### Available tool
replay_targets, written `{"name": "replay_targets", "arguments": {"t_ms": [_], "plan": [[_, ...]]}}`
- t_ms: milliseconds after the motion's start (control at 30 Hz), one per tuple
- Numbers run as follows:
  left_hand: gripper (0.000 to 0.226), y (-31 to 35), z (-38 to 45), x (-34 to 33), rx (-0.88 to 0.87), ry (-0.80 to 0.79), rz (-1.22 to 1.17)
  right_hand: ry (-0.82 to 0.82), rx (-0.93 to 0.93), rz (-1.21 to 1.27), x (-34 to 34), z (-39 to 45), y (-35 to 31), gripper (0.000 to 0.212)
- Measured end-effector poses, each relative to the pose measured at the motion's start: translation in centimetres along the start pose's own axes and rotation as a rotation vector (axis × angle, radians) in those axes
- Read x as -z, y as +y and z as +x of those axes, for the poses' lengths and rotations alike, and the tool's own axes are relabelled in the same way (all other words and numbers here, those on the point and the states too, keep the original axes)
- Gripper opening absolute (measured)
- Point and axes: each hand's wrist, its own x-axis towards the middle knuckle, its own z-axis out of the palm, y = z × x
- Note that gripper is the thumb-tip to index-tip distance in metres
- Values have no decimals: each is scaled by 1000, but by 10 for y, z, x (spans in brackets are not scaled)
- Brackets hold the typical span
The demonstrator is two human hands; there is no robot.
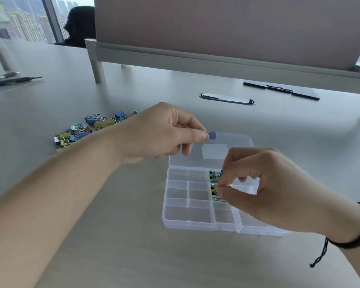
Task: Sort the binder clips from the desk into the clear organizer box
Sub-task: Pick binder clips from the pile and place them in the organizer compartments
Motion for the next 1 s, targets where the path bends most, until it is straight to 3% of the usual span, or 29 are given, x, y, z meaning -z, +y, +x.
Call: {"name": "replay_targets", "arguments": {"t_ms": [233,367,500,733,1000], "plan": [[17,-27,-28,68,98,174,25,-30,72,-4,-23,97,-38,10],[12,-65,-46,112,192,390,430,-73,71,-68,-45,155,-54,18],[12,-98,-60,135,293,449,631,-153,28,-161,-57,189,-59,25],[13,-105,-61,128,205,283,547,-342,5,-178,-63,204,-61,24],[31,-99,-59,112,131,181,609,-358,31,-82,-73,203,-59,22]]}}
